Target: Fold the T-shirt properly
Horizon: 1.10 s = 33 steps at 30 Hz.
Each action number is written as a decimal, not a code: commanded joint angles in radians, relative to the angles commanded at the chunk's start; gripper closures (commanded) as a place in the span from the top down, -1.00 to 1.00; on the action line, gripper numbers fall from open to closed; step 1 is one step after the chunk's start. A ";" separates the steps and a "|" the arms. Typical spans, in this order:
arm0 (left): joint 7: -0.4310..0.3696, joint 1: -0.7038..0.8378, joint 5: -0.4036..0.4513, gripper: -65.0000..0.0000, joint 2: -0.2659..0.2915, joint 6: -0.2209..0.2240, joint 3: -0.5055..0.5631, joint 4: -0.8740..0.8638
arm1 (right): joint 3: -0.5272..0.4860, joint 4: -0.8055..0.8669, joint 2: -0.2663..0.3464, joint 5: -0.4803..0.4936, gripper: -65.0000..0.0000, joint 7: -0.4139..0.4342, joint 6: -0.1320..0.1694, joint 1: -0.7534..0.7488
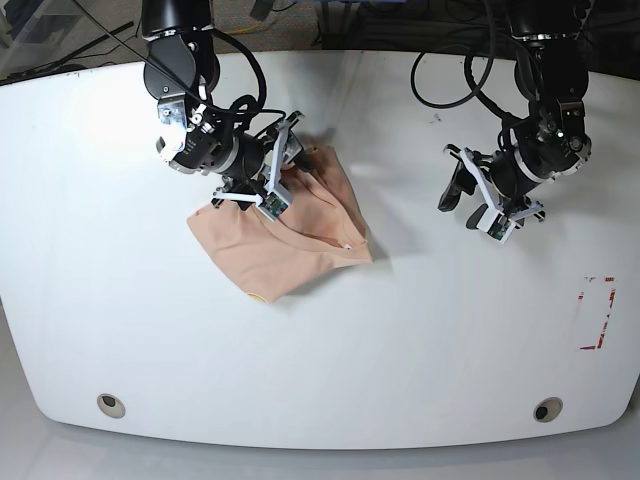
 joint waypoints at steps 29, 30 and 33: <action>0.002 -0.002 0.000 -0.10 0.002 0.000 0.034 -0.008 | -0.175 -0.052 -0.057 0.003 0.18 -0.002 -0.009 0.000; 0.002 -0.002 0.000 -0.10 0.005 0.000 0.034 -0.008 | -0.173 -0.025 -0.055 0.005 0.23 -0.002 -0.009 -0.002; 0.000 -0.011 0.000 -0.09 0.034 0.000 0.035 -0.002 | -0.169 0.083 -0.026 0.009 0.25 -0.003 0.000 -0.044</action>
